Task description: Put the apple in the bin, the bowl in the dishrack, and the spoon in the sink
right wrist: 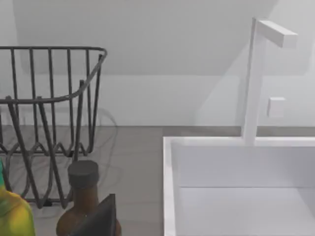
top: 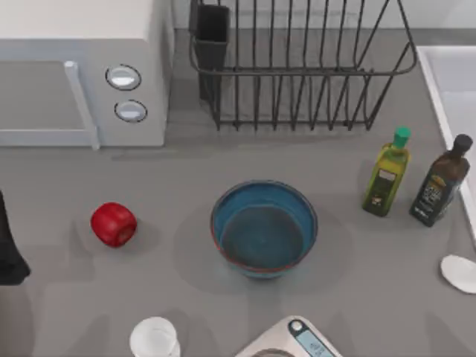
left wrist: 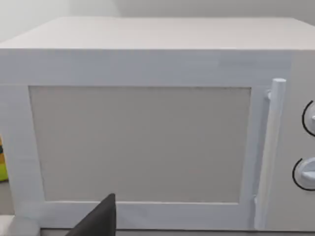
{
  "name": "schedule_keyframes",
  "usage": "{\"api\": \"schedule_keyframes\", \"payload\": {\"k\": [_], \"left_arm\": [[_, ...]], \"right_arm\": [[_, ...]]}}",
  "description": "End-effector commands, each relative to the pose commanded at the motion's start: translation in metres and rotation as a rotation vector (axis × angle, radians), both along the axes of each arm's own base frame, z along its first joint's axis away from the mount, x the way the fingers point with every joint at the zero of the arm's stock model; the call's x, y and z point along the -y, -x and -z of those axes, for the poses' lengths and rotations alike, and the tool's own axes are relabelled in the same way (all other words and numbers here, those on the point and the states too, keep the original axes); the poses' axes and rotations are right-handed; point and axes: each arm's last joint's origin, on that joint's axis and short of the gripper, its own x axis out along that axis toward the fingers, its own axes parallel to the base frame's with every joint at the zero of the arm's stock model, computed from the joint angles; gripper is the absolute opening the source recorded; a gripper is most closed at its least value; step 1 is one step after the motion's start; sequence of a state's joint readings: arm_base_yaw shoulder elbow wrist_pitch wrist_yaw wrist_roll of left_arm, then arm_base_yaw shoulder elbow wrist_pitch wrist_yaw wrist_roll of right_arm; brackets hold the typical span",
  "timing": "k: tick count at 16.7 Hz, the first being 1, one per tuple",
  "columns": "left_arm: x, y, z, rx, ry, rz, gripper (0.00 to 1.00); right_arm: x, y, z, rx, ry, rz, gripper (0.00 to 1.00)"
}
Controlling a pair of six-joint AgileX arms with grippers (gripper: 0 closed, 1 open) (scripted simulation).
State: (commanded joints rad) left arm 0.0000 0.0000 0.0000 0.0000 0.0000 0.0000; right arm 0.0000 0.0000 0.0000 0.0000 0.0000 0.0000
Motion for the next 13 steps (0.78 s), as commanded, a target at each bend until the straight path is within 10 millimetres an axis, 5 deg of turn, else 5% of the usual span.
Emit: {"api": "schedule_keyframes", "payload": {"k": [4, 8, 13], "left_arm": [[0.001, 0.000, -0.005, -0.026, -0.010, 0.008, 1.00], [0.005, -0.006, -0.032, -0.185, -0.059, 0.047, 1.00], [0.018, -0.046, -0.076, -0.537, -0.157, 0.146, 1.00]], "right_arm": [[0.000, 0.000, 0.000, 0.000, 0.000, 0.000, 1.00], [0.000, 0.000, 0.000, 0.000, 0.000, 0.000, 1.00], [0.000, 0.000, 0.000, 0.000, 0.000, 0.000, 1.00]]}}
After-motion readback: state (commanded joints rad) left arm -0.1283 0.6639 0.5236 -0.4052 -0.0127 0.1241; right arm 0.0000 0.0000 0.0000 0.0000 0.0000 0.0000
